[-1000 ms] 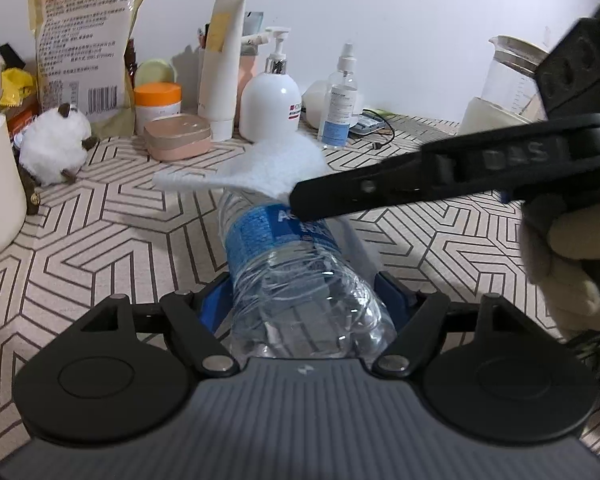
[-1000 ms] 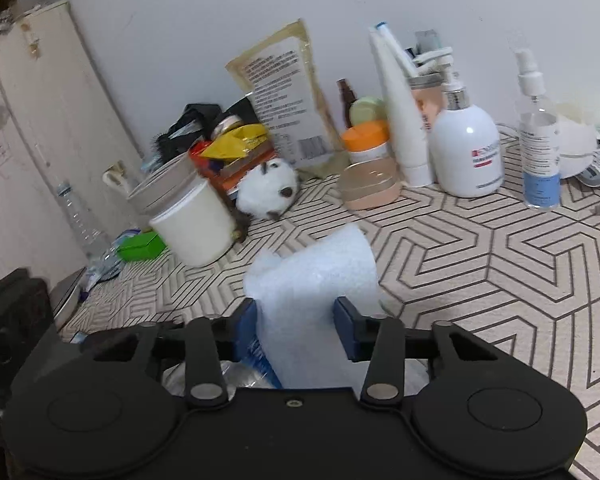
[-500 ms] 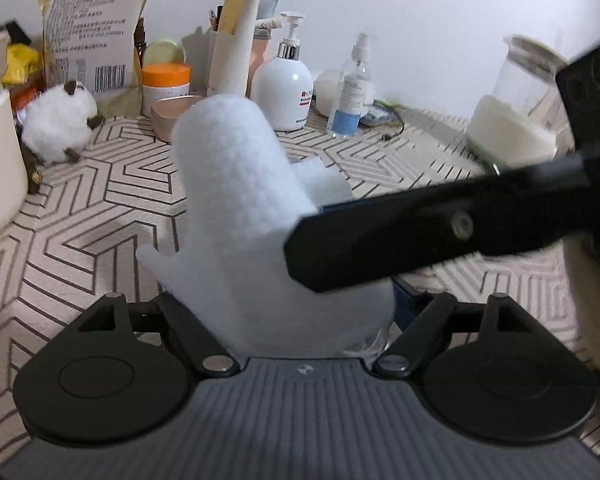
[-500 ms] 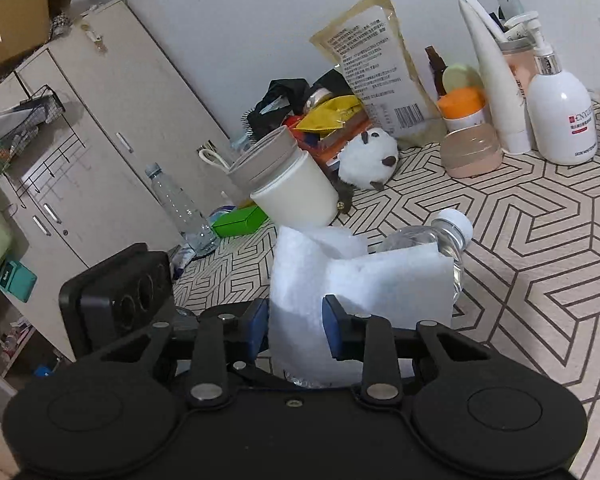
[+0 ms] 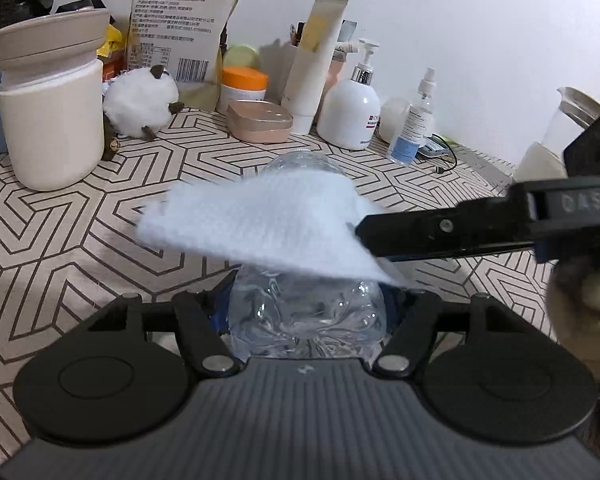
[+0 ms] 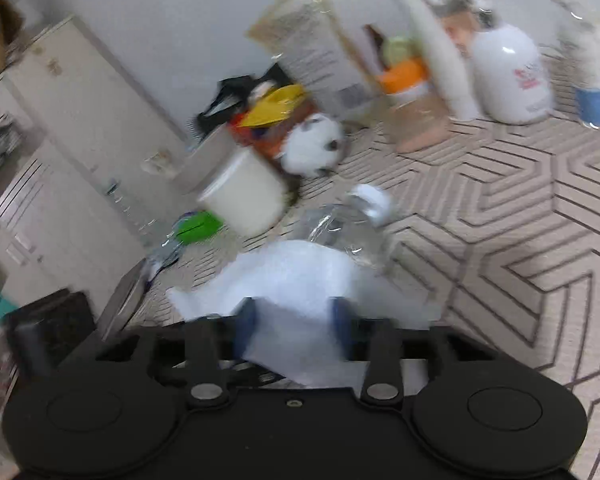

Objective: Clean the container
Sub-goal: 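Wrap the wipe over the bottle and rub its body with the right gripper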

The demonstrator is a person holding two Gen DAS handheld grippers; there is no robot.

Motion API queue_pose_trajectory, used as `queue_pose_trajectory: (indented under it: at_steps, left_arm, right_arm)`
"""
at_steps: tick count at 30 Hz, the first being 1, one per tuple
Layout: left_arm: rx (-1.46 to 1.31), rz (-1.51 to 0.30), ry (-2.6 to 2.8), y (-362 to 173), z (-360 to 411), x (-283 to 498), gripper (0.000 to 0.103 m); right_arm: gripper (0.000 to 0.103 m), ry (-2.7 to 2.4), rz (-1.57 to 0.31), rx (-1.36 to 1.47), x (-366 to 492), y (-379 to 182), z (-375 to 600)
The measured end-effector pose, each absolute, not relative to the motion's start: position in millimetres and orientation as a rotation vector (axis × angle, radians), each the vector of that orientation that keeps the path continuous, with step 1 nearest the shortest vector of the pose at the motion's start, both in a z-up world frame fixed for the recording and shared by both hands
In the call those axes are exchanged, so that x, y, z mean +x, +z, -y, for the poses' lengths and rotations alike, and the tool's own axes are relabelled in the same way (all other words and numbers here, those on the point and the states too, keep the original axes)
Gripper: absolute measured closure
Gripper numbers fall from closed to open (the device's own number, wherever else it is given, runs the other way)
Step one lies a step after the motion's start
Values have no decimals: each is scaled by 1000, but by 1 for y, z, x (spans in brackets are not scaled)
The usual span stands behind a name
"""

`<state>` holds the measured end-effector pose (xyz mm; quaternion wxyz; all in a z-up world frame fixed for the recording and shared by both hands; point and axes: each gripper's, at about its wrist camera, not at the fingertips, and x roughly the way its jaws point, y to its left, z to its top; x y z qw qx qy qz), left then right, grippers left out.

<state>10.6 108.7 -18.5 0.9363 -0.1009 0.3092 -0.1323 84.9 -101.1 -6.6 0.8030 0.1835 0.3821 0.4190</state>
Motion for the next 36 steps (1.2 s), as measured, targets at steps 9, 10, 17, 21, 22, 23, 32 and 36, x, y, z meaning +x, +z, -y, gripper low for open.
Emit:
queue_pose_trajectory:
  at_steps: [9, 10, 17, 21, 22, 23, 32, 36]
  left_arm:
    - [-178, -640, -322, -16, -100, 4, 36]
    - [-173, -641, -330, -16, -98, 4, 36]
    - [-191, -643, -355, -17, -96, 5, 35]
    - [-180, -642, -342, -17, -93, 5, 34]
    - [-180, -641, -332, -17, -94, 5, 31]
    - [-186, -638, -321, -17, -95, 5, 30]
    - [-212, -633, -296, -18, -101, 7, 30]
    - [-227, -634, -306, -18, -103, 8, 30]
  right_arm:
    - [61, 947, -862, 541, 93, -15, 106]
    - [62, 941, -845, 526, 91, -12, 106]
    - [82, 1009, -795, 532, 85, -1, 106]
    - [82, 1031, -772, 489, 79, 2, 100]
    - [85, 1032, -776, 493, 80, 2, 101]
    - [90, 1024, -782, 487, 80, 2, 101]
    - [89, 903, -827, 423, 89, -10, 105]
    - [88, 845, -854, 376, 93, -17, 103]
